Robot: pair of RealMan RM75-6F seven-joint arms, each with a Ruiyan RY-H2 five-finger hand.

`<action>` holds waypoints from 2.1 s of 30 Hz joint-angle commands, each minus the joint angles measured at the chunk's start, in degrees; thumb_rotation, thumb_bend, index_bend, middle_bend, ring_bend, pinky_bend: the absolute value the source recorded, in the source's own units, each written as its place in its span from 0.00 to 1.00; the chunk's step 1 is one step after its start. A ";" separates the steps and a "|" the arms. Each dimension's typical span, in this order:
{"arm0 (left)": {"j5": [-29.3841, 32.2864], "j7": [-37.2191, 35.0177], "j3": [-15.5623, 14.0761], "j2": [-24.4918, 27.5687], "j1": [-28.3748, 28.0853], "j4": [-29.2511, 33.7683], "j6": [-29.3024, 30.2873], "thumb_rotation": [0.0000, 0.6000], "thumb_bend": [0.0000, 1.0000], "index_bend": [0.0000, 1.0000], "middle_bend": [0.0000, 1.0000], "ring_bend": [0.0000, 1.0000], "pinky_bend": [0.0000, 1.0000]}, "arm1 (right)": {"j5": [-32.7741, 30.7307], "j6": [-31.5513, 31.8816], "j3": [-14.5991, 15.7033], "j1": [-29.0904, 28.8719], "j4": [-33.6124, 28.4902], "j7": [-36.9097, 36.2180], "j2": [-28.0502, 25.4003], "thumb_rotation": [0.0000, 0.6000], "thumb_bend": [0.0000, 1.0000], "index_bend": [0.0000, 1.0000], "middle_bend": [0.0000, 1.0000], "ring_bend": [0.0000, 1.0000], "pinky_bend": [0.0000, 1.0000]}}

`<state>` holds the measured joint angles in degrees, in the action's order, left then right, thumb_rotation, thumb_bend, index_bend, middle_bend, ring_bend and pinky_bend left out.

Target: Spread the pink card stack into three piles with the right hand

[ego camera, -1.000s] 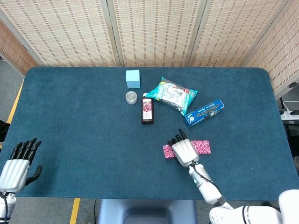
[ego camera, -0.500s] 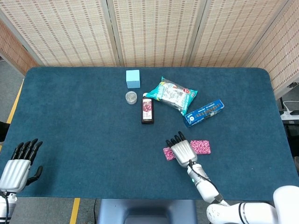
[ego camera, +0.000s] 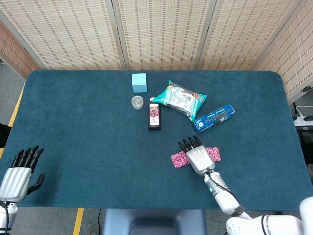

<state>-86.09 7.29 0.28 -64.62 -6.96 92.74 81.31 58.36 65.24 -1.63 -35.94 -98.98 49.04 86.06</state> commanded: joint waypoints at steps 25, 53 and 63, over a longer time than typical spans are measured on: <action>-0.13 1.16 -0.39 -0.25 -0.04 0.28 -0.28 1.00 0.43 0.00 0.00 0.00 0.05 | -2.10 -5.04 1.80 2.90 9.24 -8.33 -3.31 1.00 0.27 0.22 0.18 0.04 0.00; 0.79 1.46 -0.03 -0.39 -0.55 0.24 -1.21 1.00 0.43 0.00 0.00 0.00 0.05 | -3.70 -4.79 0.95 2.41 10.71 -7.06 -1.16 1.00 0.27 0.28 0.23 0.09 0.04; 0.96 1.49 -0.07 -0.44 -0.71 0.09 -1.56 1.00 0.43 0.00 0.00 0.00 0.05 | -3.60 -3.23 0.65 2.83 11.90 -6.15 0.55 1.00 0.27 0.47 0.35 0.21 0.16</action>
<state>-85.14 8.78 0.21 -65.05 -7.66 92.83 79.75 54.78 62.01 -0.97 -33.11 -87.10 42.86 86.61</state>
